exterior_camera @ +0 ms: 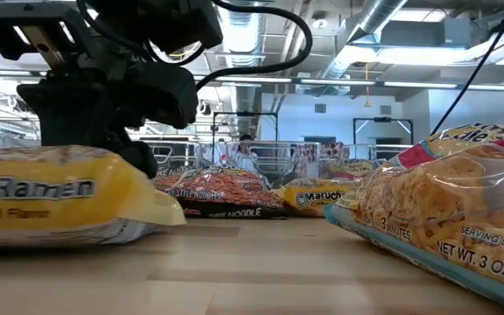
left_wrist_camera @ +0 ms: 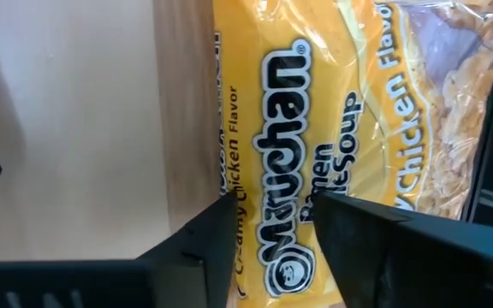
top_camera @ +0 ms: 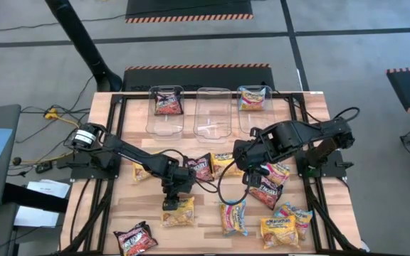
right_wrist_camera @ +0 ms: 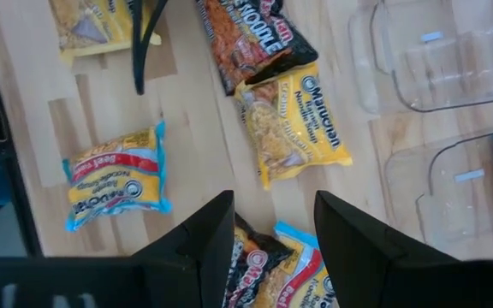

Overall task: Sort Maruchan noodles
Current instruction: Put the yellow noodle pack into the middle transparent bin

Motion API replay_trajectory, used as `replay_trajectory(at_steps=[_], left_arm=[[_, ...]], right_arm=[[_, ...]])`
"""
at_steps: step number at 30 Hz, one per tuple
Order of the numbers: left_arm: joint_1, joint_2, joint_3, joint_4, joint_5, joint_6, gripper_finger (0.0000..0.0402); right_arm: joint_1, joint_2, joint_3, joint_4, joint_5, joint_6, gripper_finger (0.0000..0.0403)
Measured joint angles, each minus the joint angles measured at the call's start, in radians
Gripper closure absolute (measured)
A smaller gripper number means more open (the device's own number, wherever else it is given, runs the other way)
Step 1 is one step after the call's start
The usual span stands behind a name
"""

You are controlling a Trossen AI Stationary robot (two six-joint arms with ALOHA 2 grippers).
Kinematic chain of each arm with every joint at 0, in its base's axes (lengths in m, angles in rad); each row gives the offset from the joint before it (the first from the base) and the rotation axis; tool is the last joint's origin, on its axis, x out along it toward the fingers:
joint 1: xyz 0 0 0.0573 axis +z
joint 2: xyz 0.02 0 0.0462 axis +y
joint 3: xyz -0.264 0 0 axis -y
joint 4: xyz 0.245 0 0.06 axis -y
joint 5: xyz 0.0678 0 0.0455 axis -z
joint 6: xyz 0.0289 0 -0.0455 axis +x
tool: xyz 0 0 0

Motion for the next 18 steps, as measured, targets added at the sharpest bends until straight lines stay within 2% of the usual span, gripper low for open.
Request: replay_trajectory(at_steps=[9,13,18], left_arm=[[-0.015,0.001,0.000,0.063,0.014,-0.037,0.0392],[-0.010,0.001,0.000,0.067,0.014,-0.037,0.0400],[0.013,0.000,-0.001,0.067,0.096,-0.033,0.0401]], right_arm=[[-0.002,0.000,0.000,0.000,0.008,0.000,0.0216],[-0.002,0.000,0.000,0.000,0.010,0.001,0.0216],[-0.003,0.000,0.000,0.000,0.023,0.002,0.0216]])
